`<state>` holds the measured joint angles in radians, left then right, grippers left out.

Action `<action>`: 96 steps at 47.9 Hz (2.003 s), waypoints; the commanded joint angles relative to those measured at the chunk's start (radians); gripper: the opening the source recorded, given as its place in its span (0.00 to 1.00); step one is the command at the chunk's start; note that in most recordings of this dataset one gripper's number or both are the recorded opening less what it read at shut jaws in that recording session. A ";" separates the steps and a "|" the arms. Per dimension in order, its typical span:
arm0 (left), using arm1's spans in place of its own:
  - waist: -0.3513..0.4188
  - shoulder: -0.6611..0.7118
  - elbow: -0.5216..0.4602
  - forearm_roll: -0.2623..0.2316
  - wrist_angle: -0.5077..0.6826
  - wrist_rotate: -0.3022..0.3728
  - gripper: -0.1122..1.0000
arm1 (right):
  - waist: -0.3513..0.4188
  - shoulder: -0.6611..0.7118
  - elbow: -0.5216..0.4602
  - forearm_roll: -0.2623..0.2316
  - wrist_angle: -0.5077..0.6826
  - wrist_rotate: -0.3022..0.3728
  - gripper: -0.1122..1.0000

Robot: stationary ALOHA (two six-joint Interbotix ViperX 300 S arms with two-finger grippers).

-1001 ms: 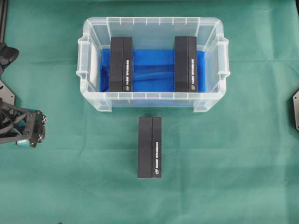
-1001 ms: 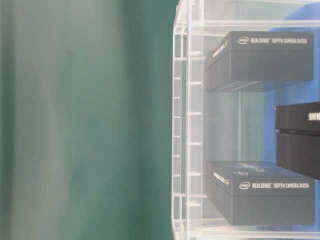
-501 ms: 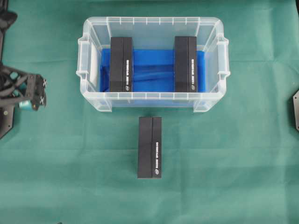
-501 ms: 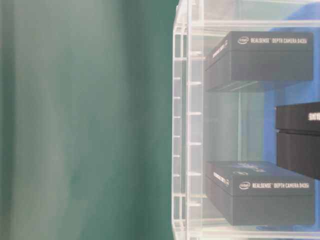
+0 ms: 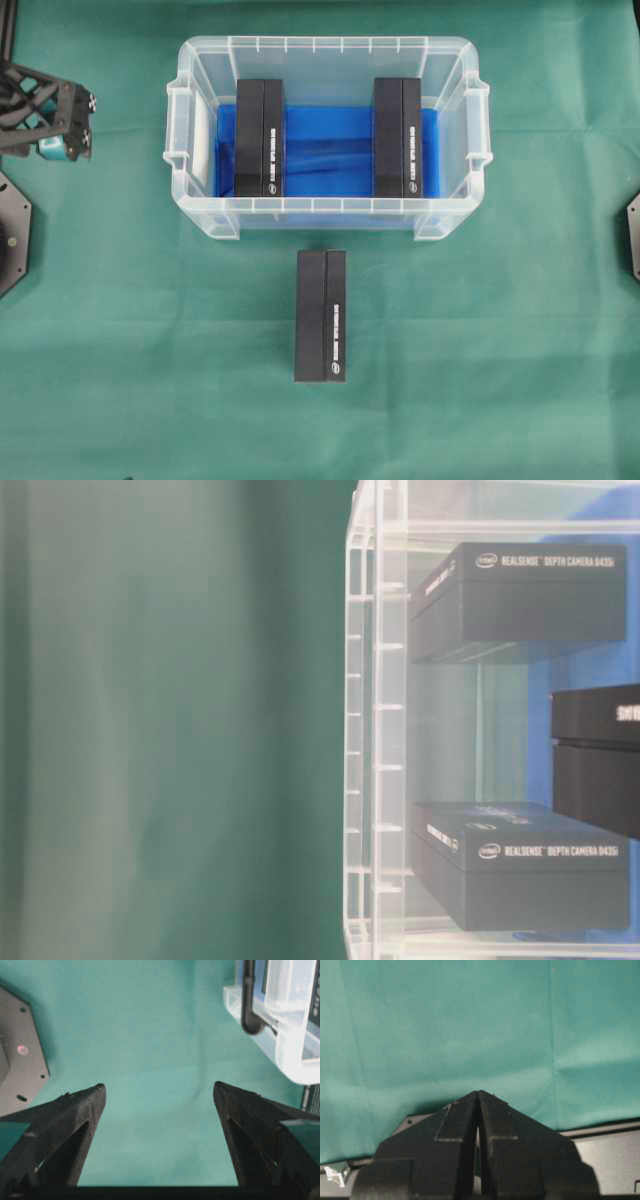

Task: Take the box out of the case with the left arm.
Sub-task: 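Withdraw the left gripper to the left side, then move the open left gripper over the left black box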

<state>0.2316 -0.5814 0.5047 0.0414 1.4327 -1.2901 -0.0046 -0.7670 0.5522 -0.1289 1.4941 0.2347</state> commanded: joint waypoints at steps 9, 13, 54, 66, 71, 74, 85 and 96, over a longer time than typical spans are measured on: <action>0.025 -0.008 -0.011 -0.002 0.002 0.017 0.92 | -0.002 0.003 -0.011 0.000 0.000 0.005 0.10; 0.025 -0.008 -0.011 -0.006 0.005 0.017 0.92 | -0.002 0.002 -0.011 0.000 0.000 0.005 0.10; 0.025 -0.006 -0.011 -0.006 0.011 0.017 0.92 | -0.002 0.005 -0.011 0.000 0.000 0.005 0.10; 0.025 0.003 -0.015 -0.006 0.009 0.018 0.92 | -0.002 0.005 -0.011 0.000 0.000 0.005 0.10; 0.025 0.023 -0.029 -0.006 0.005 0.018 0.92 | -0.002 0.005 -0.011 0.000 0.000 0.005 0.10; 0.025 0.040 -0.041 -0.006 0.005 0.018 0.92 | -0.002 0.006 -0.011 0.000 0.000 0.005 0.10; 0.011 0.156 -0.140 -0.009 -0.026 0.015 0.92 | -0.002 0.006 -0.011 0.000 0.000 0.005 0.10; -0.008 0.328 -0.301 -0.009 -0.038 0.018 0.92 | -0.002 0.005 -0.011 0.000 0.002 0.005 0.10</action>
<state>0.2347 -0.2961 0.2761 0.0337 1.3990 -1.2732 -0.0046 -0.7655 0.5522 -0.1289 1.4941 0.2378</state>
